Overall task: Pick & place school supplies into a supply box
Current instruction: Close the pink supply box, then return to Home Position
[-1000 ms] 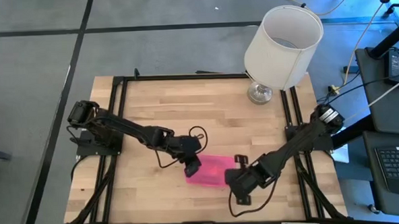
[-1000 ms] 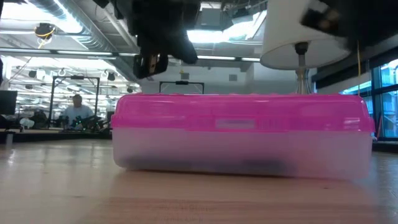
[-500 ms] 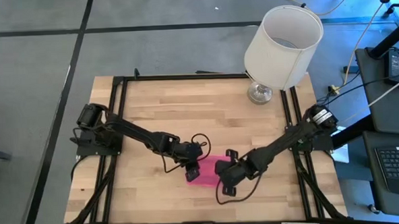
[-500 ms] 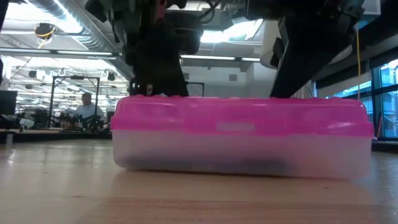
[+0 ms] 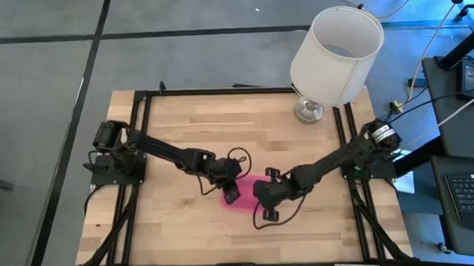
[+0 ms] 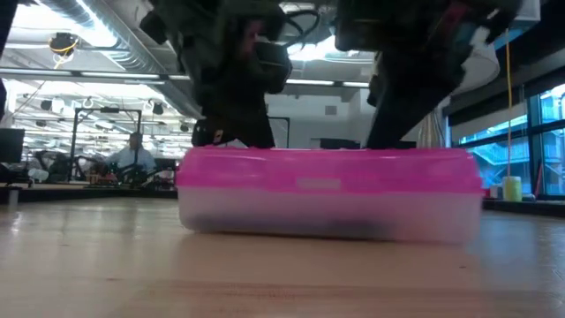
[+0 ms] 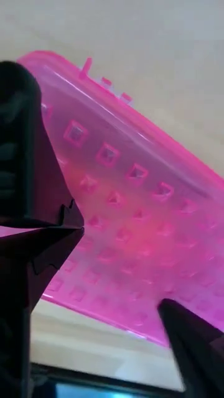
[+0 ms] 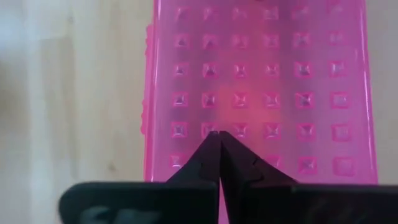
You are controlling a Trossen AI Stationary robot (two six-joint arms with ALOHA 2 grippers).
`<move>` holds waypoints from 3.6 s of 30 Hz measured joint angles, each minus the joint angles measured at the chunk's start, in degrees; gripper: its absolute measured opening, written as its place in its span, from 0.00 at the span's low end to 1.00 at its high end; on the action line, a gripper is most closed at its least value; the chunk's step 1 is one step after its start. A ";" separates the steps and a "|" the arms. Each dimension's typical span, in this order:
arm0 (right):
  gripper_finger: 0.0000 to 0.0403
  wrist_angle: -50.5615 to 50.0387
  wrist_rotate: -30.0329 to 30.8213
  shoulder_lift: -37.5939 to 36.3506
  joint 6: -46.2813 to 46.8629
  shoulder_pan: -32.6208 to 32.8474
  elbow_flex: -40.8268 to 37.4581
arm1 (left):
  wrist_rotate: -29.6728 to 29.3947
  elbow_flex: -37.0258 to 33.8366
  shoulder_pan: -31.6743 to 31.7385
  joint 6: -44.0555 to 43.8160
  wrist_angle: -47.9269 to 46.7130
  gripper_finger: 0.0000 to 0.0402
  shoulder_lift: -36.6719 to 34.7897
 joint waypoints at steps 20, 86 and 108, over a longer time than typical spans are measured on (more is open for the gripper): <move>0.02 -20.96 12.64 -28.97 -3.61 7.28 6.59 | -0.57 -0.20 -0.91 12.76 -1.95 0.01 -28.40; 0.08 20.74 5.16 -103.99 -17.46 15.57 -51.94 | 6.77 -54.21 14.52 13.75 34.86 0.01 -94.12; 0.08 29.12 8.86 -104.01 -17.84 15.57 -60.36 | -11.49 -58.77 17.05 20.38 31.32 0.01 -97.72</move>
